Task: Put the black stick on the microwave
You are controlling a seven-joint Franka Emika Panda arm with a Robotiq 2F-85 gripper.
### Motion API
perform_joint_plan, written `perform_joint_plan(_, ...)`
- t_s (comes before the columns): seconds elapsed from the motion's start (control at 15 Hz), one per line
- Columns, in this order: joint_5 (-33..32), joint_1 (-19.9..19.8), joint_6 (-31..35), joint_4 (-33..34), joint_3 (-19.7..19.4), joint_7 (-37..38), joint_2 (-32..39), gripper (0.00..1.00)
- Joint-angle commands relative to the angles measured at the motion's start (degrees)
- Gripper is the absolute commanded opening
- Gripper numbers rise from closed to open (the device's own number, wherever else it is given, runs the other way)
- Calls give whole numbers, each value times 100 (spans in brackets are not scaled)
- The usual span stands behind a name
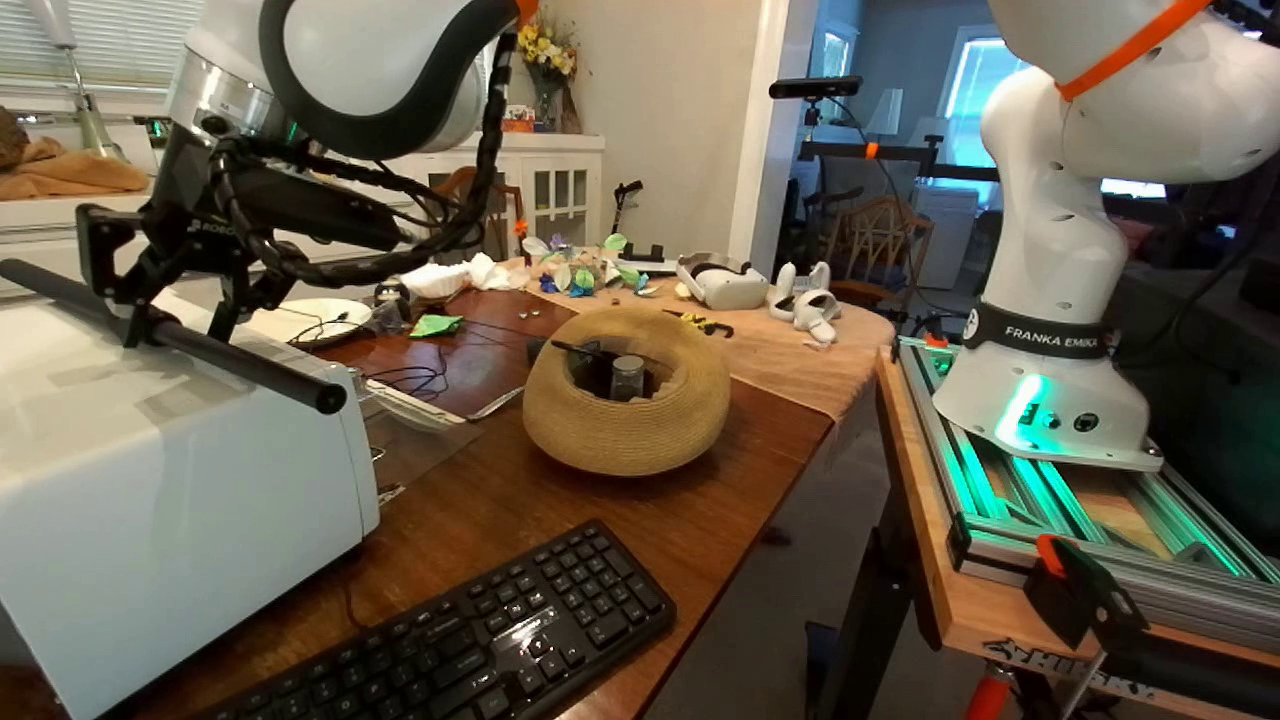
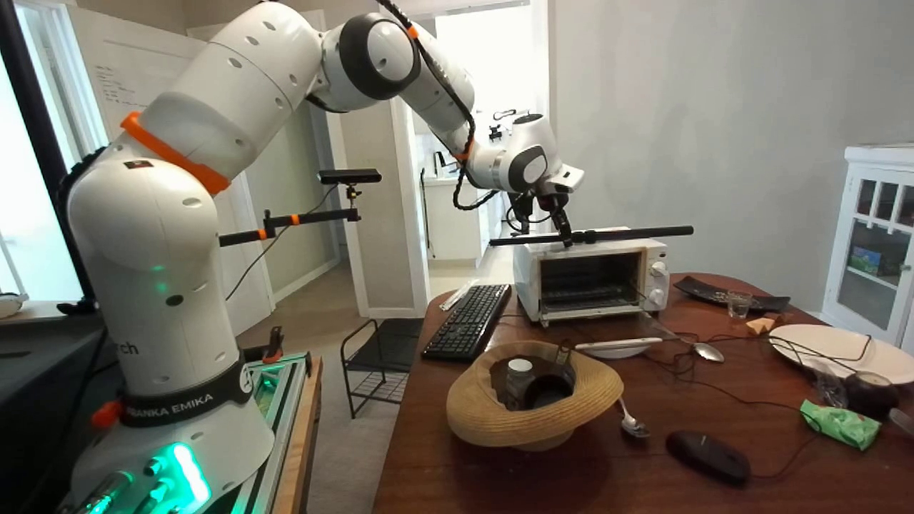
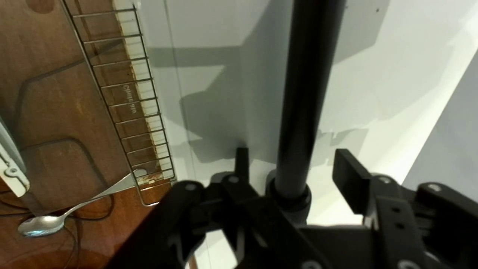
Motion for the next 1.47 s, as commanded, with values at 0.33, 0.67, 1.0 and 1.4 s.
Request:
perform_joint_plan(0.33,-386,220,-360,-178,-222,562,-268,100)
perform_joint_plan(0.67,-1279,941,-252,-797,-1056,1802,-936,100)
perform_joint_plan(1.0,-2620,1650,-1466,-1698,-1722,3516,-1882,96)
perform_joint_plan(1.4,-3136,2163,-1933,-3286,-2144,5722,-2973,100)
